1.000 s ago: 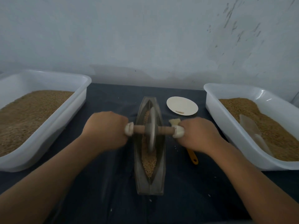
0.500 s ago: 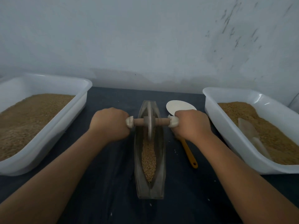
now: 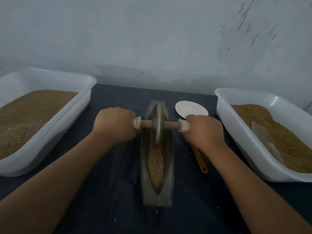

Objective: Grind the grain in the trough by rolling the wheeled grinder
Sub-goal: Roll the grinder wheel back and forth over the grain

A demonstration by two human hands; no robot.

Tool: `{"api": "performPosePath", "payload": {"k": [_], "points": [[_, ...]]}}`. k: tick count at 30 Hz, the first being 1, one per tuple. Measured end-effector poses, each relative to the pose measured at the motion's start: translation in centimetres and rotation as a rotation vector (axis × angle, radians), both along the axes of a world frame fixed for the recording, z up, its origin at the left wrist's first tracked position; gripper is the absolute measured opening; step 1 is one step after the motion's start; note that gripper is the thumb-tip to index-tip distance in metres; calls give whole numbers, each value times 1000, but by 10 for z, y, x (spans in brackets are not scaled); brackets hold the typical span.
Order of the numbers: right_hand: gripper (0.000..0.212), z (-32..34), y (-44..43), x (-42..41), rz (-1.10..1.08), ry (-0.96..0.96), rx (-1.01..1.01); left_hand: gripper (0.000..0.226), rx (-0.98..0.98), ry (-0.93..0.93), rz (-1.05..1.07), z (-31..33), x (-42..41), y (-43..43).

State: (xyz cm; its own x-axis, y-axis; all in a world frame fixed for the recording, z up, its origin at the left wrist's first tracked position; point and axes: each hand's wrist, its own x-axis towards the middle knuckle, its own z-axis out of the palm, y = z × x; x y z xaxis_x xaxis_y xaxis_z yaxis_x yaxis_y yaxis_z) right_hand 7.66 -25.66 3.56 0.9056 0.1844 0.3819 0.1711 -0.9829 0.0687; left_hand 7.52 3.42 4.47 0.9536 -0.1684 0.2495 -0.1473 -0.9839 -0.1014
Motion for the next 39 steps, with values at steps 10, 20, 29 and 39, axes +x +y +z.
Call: {"api": "performPosePath", "payload": {"k": [10, 20, 29, 39], "points": [[36, 26, -20, -58, 131, 429, 10, 34, 30, -70, -137, -15, -60, 22], [41, 14, 8, 9, -76, 110, 11, 19, -6, 65, -53, 11, 15, -1], [42, 29, -19, -61, 108, 478, 62, 22, 49, 57, -171, -2, -60, 21], [44, 6, 5, 15, -99, 151, 53, 23, 53, 106, -103, 28, 26, -7]]}}
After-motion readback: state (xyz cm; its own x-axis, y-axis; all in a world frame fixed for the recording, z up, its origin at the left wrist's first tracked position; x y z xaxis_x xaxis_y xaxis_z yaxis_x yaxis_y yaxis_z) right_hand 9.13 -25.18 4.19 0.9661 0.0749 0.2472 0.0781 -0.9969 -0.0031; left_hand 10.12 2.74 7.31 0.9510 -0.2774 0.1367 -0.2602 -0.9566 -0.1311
